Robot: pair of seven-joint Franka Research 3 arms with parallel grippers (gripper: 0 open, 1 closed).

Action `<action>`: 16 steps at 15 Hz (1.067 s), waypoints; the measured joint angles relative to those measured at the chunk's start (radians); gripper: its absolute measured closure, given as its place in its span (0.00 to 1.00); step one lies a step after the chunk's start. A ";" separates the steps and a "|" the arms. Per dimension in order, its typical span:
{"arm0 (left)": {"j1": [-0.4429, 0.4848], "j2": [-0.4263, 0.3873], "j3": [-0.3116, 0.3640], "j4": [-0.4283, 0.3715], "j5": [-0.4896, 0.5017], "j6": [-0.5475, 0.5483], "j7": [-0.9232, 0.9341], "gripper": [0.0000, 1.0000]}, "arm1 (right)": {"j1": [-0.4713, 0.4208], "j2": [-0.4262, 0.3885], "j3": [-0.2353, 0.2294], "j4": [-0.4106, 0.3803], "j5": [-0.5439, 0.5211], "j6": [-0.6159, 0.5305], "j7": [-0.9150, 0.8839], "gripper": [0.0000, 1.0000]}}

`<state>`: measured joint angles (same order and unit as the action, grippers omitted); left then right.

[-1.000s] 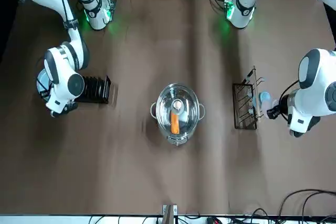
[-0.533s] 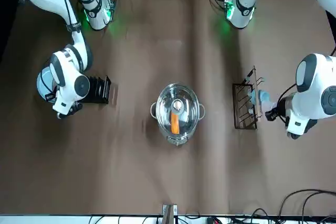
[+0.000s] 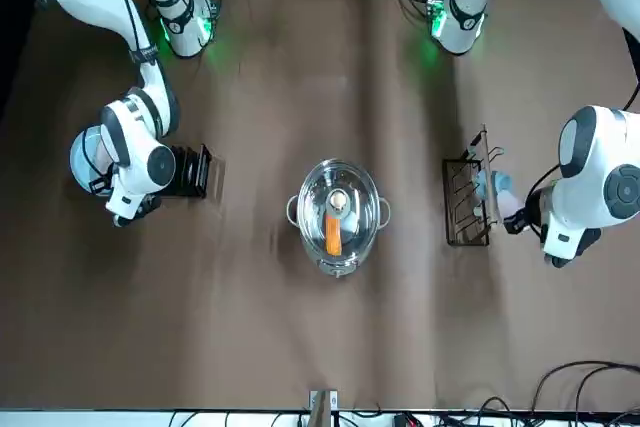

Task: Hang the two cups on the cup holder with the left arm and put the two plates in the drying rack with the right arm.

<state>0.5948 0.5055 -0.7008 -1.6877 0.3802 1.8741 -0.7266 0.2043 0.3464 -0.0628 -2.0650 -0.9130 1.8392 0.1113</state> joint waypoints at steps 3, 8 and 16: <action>0.000 -0.001 0.000 0.005 0.000 0.007 0.000 0.31 | 0.000 0.000 -0.001 0.006 0.000 0.001 0.003 0.56; -0.002 -0.014 -0.003 0.027 0.000 0.009 0.000 0.31 | -0.002 -0.003 -0.002 0.060 0.099 0.005 0.008 0.56; -0.006 -0.022 -0.003 0.009 0.052 0.009 -0.038 0.31 | -0.043 -0.086 -0.007 0.205 0.674 0.020 -0.023 0.56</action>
<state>0.5887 0.4830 -0.7043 -1.6787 0.4326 1.8829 -0.7644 0.1614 0.2603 -0.0698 -1.8602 -0.2386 1.8593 0.0887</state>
